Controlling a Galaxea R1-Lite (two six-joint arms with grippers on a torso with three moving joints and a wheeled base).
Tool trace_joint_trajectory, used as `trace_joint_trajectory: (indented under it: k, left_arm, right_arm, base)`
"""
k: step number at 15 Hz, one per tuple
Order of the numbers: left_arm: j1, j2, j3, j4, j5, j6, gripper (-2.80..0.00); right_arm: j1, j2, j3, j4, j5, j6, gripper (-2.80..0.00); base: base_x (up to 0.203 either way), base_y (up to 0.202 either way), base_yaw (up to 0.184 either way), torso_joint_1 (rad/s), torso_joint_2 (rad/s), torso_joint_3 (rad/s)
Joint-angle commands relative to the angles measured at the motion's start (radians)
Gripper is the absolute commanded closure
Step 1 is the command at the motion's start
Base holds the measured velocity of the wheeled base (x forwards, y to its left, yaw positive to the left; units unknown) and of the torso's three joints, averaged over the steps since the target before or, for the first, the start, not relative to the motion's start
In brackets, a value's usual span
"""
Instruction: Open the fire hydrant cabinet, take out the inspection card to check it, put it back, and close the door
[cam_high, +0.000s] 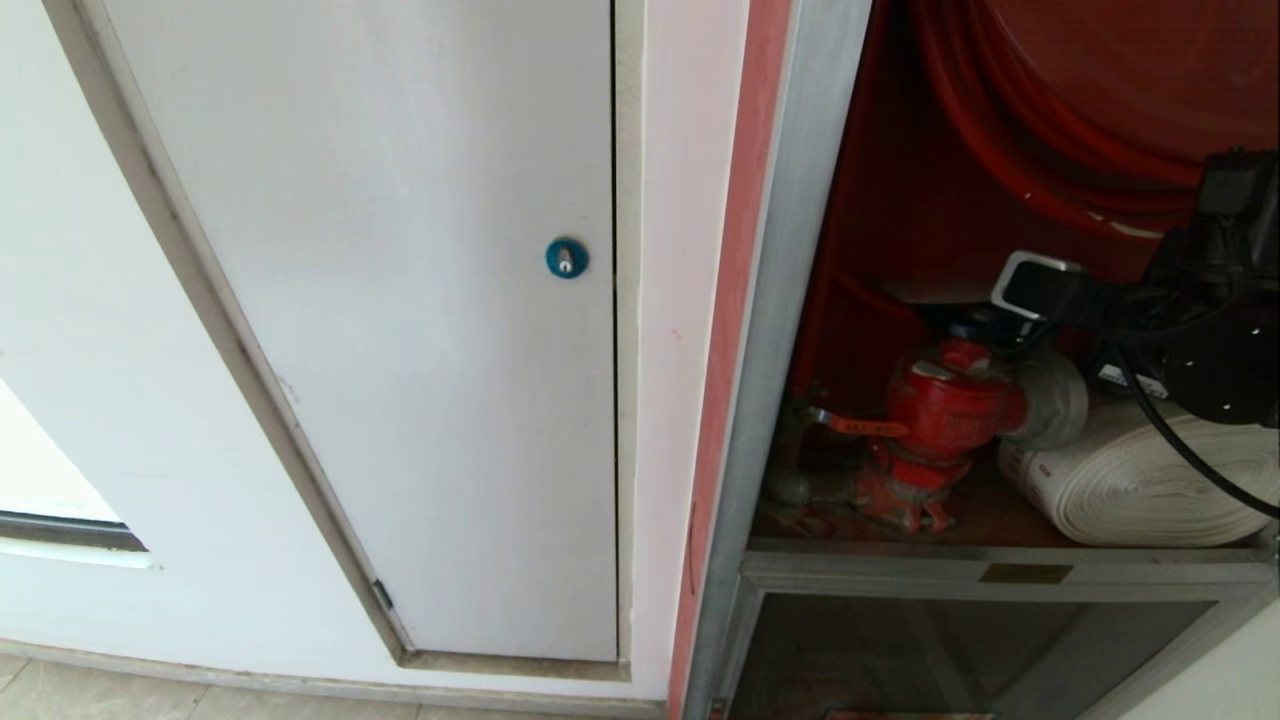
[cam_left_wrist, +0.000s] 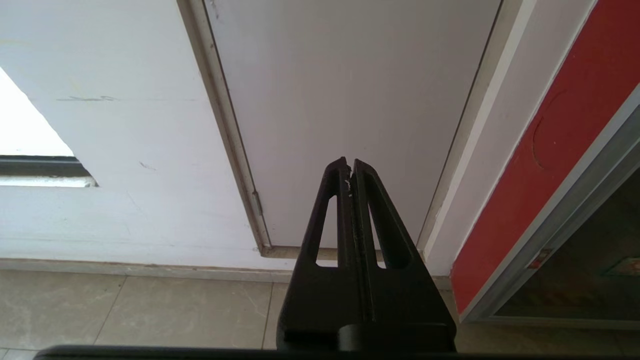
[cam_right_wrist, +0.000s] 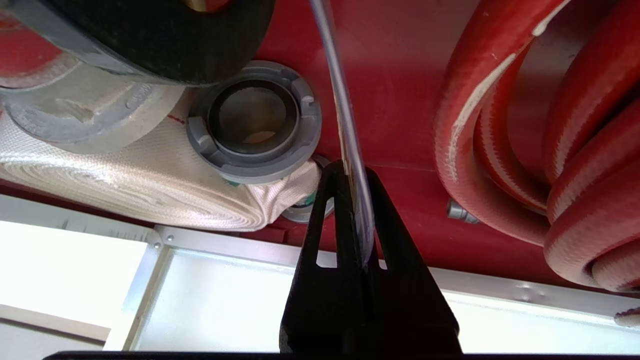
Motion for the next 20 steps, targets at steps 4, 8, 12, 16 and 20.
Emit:
trace_joint_trajectory:
  k: [4, 8, 12, 16, 20]
  left_arm:
    - [0.0, 0.001, 0.0, 0.0, -0.001, 0.0, 0.0]
    - [0.0, 0.001, 0.0, 0.0, 0.001, 0.0, 0.0]
    - [0.0, 0.001, 0.001, 0.0, 0.0, 0.0, 0.0]
    - [0.0, 0.001, 0.0, 0.0, 0.001, 0.0, 0.0]
    - [0.0, 0.001, 0.0, 0.0, -0.001, 0.0, 0.0]
  right_arm:
    - [0.0, -0.001, 0.001, -0.002, 0.003, -0.008, 0.0]
    - [0.0, -0.012, 0.004, -0.002, 0.003, -0.008, -2.8]
    - [0.0, -0.027, 0.011, -0.001, 0.003, -0.008, -2.8]
    - [-0.008, -0.052, 0.041, -0.001, 0.003, -0.007, -2.8]
    - [-0.032, -0.066, 0.052, -0.002, 0.019, -0.004, -2.8]
  base:
    - [0.0, 0.0, 0.0, 0.0, 0.0, 0.0]
    - [0.0, 0.0, 0.0, 0.0, 0.0, 0.0]
    - [0.0, 0.0, 0.0, 0.0, 0.0, 0.0]
    - [0.0, 0.0, 0.0, 0.0, 0.0, 0.0]
    - [0.0, 0.0, 0.0, 0.0, 0.0, 0.0]
